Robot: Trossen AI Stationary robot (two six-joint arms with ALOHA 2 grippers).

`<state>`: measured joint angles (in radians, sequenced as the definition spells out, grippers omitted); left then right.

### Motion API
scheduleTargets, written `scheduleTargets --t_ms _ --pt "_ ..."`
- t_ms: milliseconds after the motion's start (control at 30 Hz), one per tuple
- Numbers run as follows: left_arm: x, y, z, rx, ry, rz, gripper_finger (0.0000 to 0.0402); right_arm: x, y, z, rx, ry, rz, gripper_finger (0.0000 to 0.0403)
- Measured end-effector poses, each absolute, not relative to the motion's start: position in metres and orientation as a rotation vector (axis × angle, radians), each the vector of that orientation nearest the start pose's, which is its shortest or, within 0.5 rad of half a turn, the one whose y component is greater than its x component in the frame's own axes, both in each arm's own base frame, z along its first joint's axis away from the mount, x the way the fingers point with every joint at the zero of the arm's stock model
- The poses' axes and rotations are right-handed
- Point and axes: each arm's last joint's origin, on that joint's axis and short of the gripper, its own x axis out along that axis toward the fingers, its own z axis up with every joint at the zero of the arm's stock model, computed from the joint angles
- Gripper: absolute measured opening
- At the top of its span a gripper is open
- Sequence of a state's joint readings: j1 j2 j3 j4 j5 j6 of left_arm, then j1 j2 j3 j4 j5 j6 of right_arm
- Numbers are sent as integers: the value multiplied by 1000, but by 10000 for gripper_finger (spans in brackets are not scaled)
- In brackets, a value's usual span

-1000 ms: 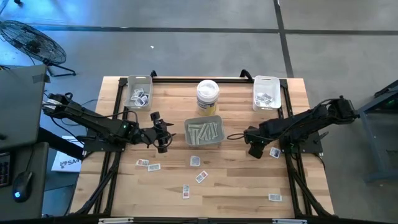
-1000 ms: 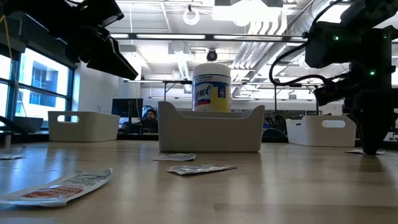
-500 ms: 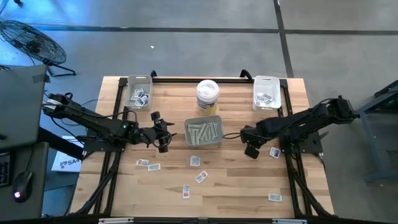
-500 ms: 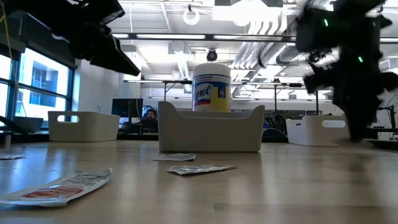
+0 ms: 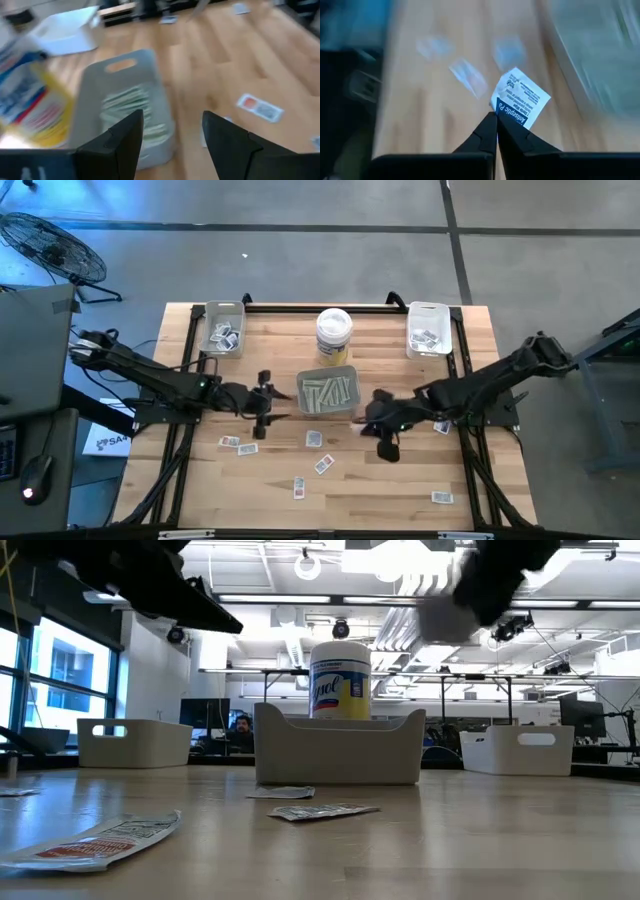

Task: Pick & Place First Aid Supplies
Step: Put the alcohol pad into the top gray bin

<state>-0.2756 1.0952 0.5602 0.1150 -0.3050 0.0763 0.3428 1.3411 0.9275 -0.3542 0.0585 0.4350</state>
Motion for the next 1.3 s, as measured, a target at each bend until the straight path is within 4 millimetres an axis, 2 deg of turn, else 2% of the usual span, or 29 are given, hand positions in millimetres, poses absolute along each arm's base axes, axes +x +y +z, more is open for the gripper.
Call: scheduleTargets --t_ms 167,433,633,767,967,1067,1167,1300 --pt "237 -62 221 247 330 -144 200 270 102 243 114 480 286 2" --pt "258 -71 211 370 190 -259 200 280 96 216 56 229 508 1" --pt "266 -76 212 352 86 -328 200 302 93 211 -11 162 572 1" --pt "269 -79 214 344 63 -384 200 322 92 212 -76 137 562 1" --pt "271 -80 218 340 53 -396 200 348 87 212 -75 130 573 1" --pt "271 -80 217 331 57 -429 200 354 83 213 -75 125 548 2" --pt "270 -83 217 305 48 -537 196 356 77 214 -75 121 531 1" --pt "270 -83 219 275 35 -530 163 357 73 214 -75 124 508 3"
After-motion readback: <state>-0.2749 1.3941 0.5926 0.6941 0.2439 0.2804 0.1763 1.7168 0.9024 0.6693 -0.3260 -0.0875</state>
